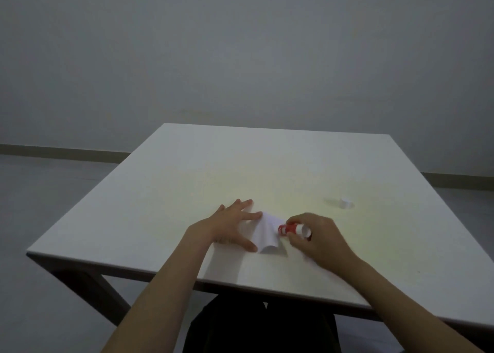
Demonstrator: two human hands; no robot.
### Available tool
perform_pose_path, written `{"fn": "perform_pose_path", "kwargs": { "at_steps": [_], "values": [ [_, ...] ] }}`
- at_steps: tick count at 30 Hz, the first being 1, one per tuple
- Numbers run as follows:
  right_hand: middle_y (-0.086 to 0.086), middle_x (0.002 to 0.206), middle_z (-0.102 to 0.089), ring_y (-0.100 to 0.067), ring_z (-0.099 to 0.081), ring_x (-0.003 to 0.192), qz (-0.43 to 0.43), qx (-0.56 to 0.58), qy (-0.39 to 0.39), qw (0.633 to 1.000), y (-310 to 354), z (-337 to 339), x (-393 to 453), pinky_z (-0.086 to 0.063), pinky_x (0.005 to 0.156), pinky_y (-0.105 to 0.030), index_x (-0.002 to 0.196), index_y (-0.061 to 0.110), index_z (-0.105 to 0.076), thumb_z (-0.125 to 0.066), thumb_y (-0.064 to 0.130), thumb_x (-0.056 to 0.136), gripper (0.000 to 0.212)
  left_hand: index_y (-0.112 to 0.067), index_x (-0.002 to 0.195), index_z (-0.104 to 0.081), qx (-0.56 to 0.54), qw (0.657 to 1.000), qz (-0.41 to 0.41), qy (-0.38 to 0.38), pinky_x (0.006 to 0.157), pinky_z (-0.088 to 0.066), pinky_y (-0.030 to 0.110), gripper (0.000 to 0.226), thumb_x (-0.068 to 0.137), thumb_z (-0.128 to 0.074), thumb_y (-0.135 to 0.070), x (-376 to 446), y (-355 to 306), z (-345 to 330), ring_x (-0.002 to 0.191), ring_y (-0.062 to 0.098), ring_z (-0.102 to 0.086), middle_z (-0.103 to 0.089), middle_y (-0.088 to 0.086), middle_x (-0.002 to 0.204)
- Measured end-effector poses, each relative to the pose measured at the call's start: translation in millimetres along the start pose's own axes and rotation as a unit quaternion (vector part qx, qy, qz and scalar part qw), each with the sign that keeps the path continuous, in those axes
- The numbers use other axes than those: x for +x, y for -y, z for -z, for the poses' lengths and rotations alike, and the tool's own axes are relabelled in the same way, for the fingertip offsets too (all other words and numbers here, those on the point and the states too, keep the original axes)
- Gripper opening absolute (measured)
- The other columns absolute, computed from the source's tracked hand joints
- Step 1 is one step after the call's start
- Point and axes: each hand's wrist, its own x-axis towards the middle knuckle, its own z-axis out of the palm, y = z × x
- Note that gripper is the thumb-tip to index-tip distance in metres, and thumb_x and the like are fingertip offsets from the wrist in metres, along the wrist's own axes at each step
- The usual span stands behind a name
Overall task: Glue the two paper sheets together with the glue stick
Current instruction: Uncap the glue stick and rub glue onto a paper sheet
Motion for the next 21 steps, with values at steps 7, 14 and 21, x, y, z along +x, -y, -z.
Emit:
{"fn": "perform_pose_path", "kwargs": {
  "at_steps": [7,14,21],
  "values": [
    [-0.001,0.085,-0.072,-0.015,-0.061,0.074,0.027,-0.031,0.015,0.999,8,19,-9,-0.042,0.065,-0.021,0.090,0.013,-0.071,-0.069,0.018,0.077,0.014,-0.036,0.147,-0.018,0.003,1.000,-0.001,0.005,0.117,0.012,0.046,0.094,0.072,-0.071,-0.053,0,-1,1,0.147,0.016,0.014,0.004,-0.007,0.161],
    [0.008,0.079,-0.066,-0.002,-0.058,0.069,0.022,0.020,-0.100,0.995,17,34,9,-0.041,0.066,-0.001,0.090,0.015,-0.070,-0.069,0.013,0.075,0.015,-0.039,0.147,-0.017,0.012,1.000,0.008,0.002,0.116,0.013,0.044,0.094,0.071,-0.070,-0.056,2,0,-1,0.147,0.014,0.014,0.006,-0.010,0.161],
    [0.003,0.089,-0.073,-0.013,-0.063,0.079,-0.010,0.043,0.095,0.995,17,-4,6,-0.048,0.071,-0.020,0.089,0.021,-0.071,-0.066,0.024,0.076,0.014,-0.037,0.148,-0.015,0.018,1.000,0.006,0.001,0.117,0.009,0.047,0.095,0.072,-0.069,-0.056,1,0,-2,0.147,0.017,0.013,0.006,-0.006,0.161]
  ]
}}
